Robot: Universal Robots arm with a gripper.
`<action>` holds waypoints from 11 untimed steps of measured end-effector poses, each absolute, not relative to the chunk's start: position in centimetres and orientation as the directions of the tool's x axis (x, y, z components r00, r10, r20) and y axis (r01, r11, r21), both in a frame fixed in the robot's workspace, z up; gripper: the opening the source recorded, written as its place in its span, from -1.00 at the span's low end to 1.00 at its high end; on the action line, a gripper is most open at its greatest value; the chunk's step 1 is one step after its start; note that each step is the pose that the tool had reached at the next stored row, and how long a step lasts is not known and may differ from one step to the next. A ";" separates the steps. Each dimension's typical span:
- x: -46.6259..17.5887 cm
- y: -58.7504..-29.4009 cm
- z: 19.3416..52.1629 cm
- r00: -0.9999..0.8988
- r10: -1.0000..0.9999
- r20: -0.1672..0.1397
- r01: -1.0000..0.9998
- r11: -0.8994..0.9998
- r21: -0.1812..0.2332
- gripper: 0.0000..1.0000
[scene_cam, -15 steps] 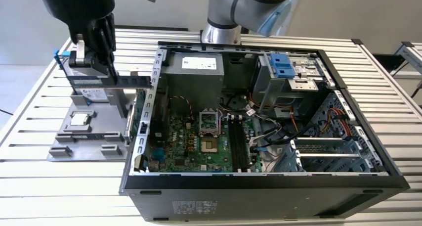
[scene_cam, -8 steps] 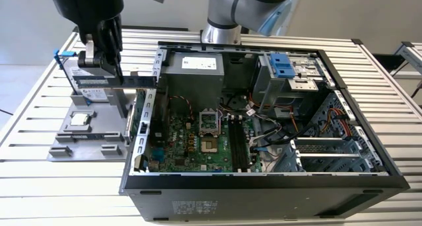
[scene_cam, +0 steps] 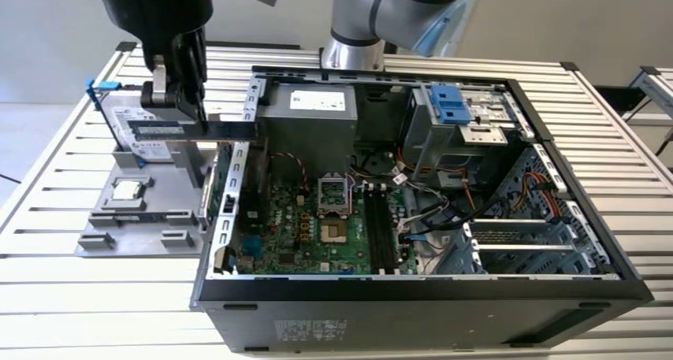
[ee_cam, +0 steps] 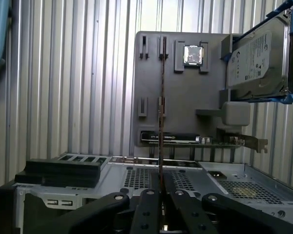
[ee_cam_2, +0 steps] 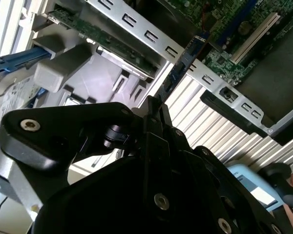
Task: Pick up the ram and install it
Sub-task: 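Pick up the ram and move it above insertion slot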
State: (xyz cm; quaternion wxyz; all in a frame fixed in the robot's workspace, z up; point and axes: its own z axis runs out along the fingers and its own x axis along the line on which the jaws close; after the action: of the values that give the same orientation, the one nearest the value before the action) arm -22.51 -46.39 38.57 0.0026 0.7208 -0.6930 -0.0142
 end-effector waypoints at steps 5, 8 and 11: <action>-21.8 -46.4 38.6 0.039 -0.999 -0.017 -0.999 -0.039 0.027 -1.00; -21.5 -46.4 38.6 0.039 -0.999 -0.017 -0.999 -0.039 0.029 -1.00; -21.1 -46.4 38.6 0.039 -0.999 -0.017 -0.999 -0.039 0.031 -1.00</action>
State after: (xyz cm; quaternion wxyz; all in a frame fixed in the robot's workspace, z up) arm -21.13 -46.39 38.57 0.0052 0.7207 -0.6930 -0.0168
